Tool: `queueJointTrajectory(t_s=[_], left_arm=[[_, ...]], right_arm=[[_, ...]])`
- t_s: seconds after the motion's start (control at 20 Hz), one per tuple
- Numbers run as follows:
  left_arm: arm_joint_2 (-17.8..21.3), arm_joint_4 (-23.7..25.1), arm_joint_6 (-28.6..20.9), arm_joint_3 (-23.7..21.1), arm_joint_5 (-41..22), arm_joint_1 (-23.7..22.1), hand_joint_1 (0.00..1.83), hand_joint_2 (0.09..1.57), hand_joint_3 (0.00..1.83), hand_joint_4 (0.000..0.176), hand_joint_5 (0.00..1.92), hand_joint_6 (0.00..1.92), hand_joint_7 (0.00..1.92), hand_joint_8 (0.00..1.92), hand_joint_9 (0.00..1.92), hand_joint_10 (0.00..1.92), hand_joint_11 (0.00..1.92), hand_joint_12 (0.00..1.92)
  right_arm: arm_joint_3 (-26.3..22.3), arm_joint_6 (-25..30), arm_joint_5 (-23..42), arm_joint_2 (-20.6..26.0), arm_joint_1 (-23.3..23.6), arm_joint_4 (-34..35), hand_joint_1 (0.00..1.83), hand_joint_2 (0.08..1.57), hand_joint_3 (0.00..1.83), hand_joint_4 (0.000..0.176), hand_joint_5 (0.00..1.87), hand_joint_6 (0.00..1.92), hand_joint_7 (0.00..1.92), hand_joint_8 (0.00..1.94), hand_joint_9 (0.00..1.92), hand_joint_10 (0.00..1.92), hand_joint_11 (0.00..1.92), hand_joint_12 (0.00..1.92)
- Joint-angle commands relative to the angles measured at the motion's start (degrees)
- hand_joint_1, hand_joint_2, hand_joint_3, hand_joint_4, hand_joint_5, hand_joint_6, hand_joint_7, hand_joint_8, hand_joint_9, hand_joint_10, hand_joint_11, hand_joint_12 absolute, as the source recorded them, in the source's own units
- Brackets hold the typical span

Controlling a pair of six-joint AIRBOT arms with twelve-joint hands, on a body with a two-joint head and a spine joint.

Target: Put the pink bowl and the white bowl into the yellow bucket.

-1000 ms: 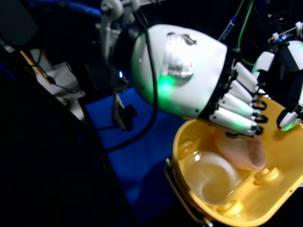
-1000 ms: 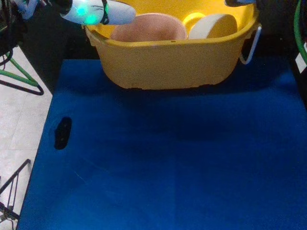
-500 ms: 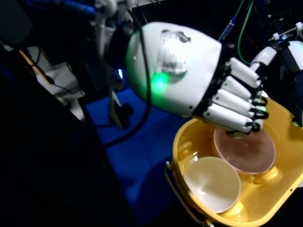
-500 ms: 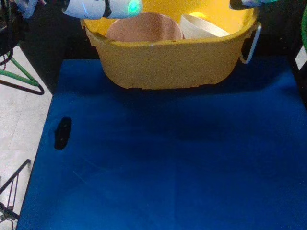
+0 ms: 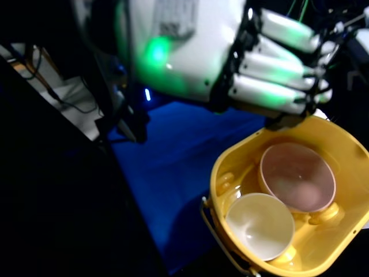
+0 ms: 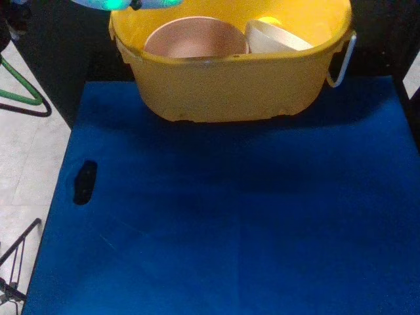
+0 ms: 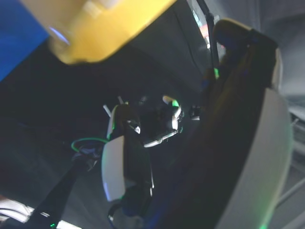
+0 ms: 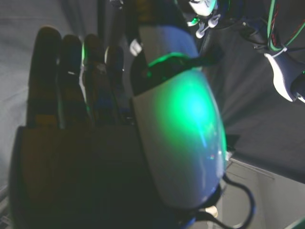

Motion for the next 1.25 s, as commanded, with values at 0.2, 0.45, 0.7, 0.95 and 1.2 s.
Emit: queueJointTrajectory(t_s=[0.2, 0.45, 0.7, 0.95, 1.2], left_arm=[[2.6, -2.4, 1.0, -2.5, -10.3, -1.2, 0.83, 0.97, 0.00, 0.060, 0.42, 0.09, 0.32, 0.01, 0.04, 0.65, 0.00, 1.46], [5.4, -3.9, 2.2, -5.7, -14.8, 0.5, 0.86, 0.96, 0.00, 0.025, 0.44, 0.10, 0.35, 0.01, 0.09, 0.70, 0.00, 1.49], [8.4, -8.6, 4.4, -9.0, -22.4, 4.7, 0.82, 0.94, 0.00, 0.040, 0.46, 0.45, 0.50, 0.05, 0.17, 0.87, 0.01, 1.67], [9.8, -12.7, 5.9, -11.4, -28.9, 8.4, 0.86, 1.00, 0.00, 0.000, 0.37, 0.86, 0.39, 0.58, 0.16, 1.12, 0.07, 1.78], [10.0, -15.6, 6.4, -12.5, -33.0, 11.4, 0.90, 1.00, 0.00, 0.006, 0.39, 0.89, 0.30, 0.84, 0.19, 1.16, 0.14, 1.77]], right_arm=[[-3.6, 0.2, 10.0, 3.9, 1.9, 0.6, 0.88, 0.98, 0.00, 0.000, 0.30, 0.56, 0.42, 0.06, 0.03, 0.90, 0.00, 1.45], [-7.0, 0.2, 11.9, 8.1, 1.9, 0.5, 0.90, 0.99, 0.00, 0.000, 0.21, 0.91, 0.24, 0.57, 0.04, 1.14, 0.00, 1.70], [-10.0, 0.1, 17.7, 12.2, 1.8, 2.4, 0.99, 0.98, 0.00, 0.000, 0.25, 0.93, 0.19, 0.92, 0.04, 1.23, 0.00, 1.70], [-11.3, 0.1, 17.7, 13.9, 1.4, 3.5, 0.97, 0.98, 0.00, 0.000, 0.30, 0.96, 0.27, 0.96, 0.12, 1.33, 0.02, 1.82], [-11.9, 0.1, 18.1, 13.8, -0.4, 4.3, 0.96, 0.97, 0.00, 0.000, 0.34, 1.04, 0.35, 1.01, 0.25, 1.29, 0.19, 1.74]])
